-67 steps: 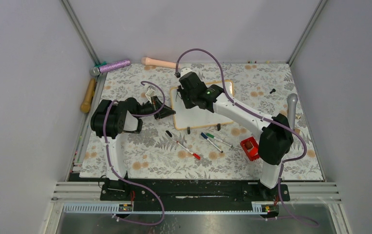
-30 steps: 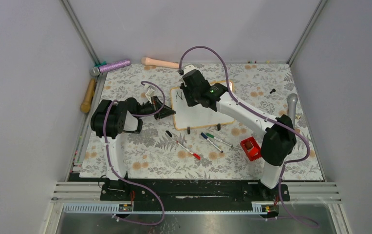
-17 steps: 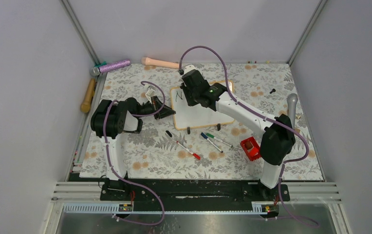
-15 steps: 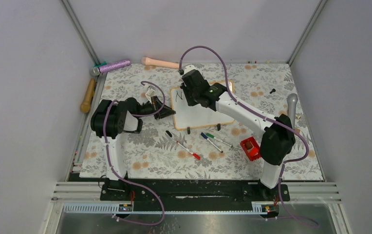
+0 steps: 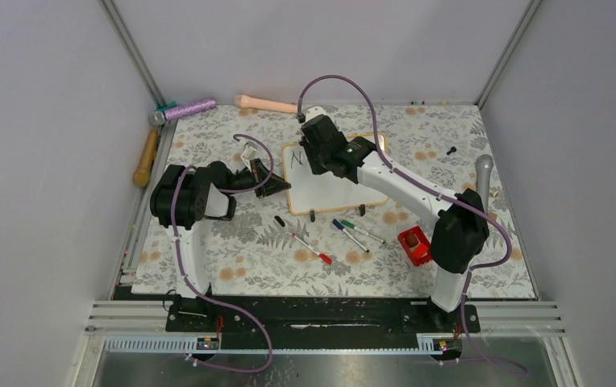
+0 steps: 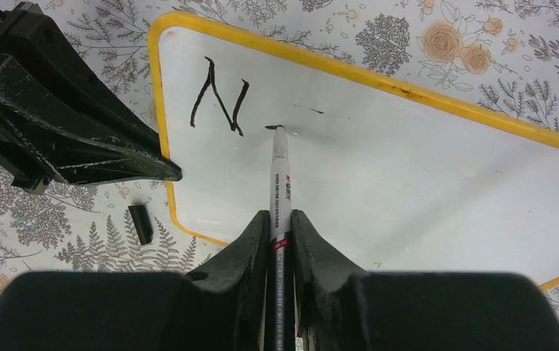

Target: Write a sentence on the whiteboard

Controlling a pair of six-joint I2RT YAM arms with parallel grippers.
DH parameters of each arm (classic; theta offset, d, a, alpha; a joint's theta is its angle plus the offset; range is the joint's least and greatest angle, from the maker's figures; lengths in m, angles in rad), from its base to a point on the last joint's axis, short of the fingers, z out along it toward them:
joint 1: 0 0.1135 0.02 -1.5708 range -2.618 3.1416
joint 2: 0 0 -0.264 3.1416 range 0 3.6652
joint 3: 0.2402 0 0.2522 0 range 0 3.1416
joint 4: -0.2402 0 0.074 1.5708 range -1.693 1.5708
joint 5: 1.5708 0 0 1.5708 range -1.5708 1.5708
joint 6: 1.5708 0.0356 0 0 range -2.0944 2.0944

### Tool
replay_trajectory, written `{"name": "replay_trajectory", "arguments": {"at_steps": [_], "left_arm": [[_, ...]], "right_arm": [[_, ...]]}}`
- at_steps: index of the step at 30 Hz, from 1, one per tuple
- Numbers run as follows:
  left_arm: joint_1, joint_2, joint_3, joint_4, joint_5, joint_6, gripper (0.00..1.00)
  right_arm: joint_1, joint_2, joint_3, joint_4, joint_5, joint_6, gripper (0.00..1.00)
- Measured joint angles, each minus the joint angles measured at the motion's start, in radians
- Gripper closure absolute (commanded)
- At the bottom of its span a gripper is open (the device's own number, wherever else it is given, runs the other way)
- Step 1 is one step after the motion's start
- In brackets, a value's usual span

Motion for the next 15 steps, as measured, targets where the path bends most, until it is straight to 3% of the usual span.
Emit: {"name": "replay_trajectory", "arguments": {"at_steps": [15], "left_arm": [[0.0,0.0,0.0,0.001,0.002,0.0,1.0]], "right_arm": [[0.0,0.015,0.055,-0.019,0.019,0.0,1.0]]}}
